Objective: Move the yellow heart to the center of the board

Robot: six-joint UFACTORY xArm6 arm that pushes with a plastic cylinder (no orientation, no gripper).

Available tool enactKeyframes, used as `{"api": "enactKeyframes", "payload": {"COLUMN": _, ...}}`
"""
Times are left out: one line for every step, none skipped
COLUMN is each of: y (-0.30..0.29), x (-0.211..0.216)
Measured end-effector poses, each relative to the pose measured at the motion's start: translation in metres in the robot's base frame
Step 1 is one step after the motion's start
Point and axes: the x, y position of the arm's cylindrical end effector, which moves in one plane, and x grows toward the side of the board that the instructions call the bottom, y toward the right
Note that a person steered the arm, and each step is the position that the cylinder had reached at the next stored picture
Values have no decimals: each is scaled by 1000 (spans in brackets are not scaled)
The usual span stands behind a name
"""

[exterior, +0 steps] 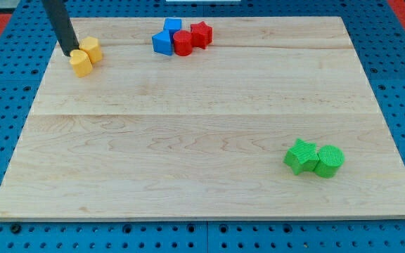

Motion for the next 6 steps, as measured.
{"api": "enactKeyframes", "payload": {"y": 25, "x": 28}}
{"api": "enactKeyframes", "payload": {"y": 51, "x": 58}}
{"api": "enactKeyframes", "payload": {"y": 80, "x": 93}}
{"api": "enactKeyframes", "payload": {"y": 1, "x": 84}}
{"api": "enactKeyframes", "payload": {"y": -54, "x": 66}}
{"api": "enactKeyframes", "payload": {"y": -35, "x": 102}}
